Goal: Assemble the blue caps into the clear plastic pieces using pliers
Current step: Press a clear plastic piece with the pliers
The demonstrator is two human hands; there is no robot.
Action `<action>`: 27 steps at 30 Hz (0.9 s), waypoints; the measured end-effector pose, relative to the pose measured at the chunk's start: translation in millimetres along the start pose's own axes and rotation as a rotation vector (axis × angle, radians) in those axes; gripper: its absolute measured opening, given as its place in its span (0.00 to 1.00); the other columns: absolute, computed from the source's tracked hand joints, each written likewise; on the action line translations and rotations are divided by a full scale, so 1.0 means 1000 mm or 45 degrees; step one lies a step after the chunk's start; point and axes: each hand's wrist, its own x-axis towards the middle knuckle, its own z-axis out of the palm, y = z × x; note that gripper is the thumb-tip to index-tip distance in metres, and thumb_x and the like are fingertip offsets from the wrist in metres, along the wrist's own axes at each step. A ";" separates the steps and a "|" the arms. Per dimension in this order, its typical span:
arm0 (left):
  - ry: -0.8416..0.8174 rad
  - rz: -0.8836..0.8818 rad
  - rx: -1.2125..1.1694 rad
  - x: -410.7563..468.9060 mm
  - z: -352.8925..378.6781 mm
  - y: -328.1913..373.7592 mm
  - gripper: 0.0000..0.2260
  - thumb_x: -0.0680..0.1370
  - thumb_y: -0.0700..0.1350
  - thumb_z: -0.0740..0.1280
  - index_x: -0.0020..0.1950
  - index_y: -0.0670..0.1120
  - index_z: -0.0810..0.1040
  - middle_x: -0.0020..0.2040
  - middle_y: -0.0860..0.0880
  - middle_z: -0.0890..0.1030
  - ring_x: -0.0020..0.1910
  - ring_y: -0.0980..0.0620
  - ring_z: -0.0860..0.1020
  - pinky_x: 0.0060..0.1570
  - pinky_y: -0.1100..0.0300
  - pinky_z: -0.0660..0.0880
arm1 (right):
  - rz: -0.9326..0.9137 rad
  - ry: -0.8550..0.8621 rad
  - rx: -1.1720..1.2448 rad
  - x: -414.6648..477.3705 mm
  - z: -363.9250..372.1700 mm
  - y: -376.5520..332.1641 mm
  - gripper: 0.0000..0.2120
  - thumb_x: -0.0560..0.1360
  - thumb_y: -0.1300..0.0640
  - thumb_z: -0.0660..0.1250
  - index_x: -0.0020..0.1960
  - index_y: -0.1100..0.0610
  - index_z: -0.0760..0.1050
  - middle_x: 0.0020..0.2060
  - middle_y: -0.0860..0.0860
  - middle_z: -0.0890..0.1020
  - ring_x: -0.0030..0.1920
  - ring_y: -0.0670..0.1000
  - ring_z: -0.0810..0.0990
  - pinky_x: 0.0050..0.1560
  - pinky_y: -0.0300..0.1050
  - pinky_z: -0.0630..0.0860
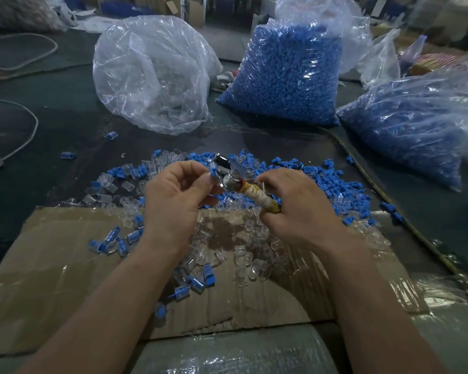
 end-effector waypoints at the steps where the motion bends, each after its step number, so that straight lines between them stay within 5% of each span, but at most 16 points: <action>1: -0.004 0.000 -0.001 0.000 0.000 0.000 0.07 0.73 0.34 0.66 0.40 0.45 0.76 0.33 0.51 0.80 0.33 0.55 0.81 0.33 0.67 0.76 | 0.001 -0.010 0.006 0.000 0.000 0.001 0.16 0.66 0.56 0.64 0.53 0.56 0.73 0.44 0.48 0.75 0.44 0.47 0.68 0.50 0.38 0.58; 17: 0.055 0.063 0.073 -0.005 0.004 0.003 0.08 0.74 0.32 0.64 0.40 0.45 0.74 0.36 0.47 0.78 0.32 0.58 0.79 0.34 0.67 0.77 | 0.049 -0.009 0.112 0.001 0.003 -0.006 0.08 0.65 0.61 0.67 0.42 0.53 0.71 0.31 0.42 0.69 0.36 0.49 0.70 0.37 0.42 0.66; 27: 0.060 0.015 0.059 -0.005 0.003 0.004 0.07 0.74 0.33 0.65 0.40 0.44 0.75 0.34 0.49 0.79 0.31 0.57 0.80 0.33 0.67 0.77 | 0.050 -0.023 0.104 0.001 0.005 -0.004 0.12 0.66 0.61 0.68 0.49 0.55 0.75 0.37 0.47 0.73 0.39 0.48 0.71 0.41 0.43 0.68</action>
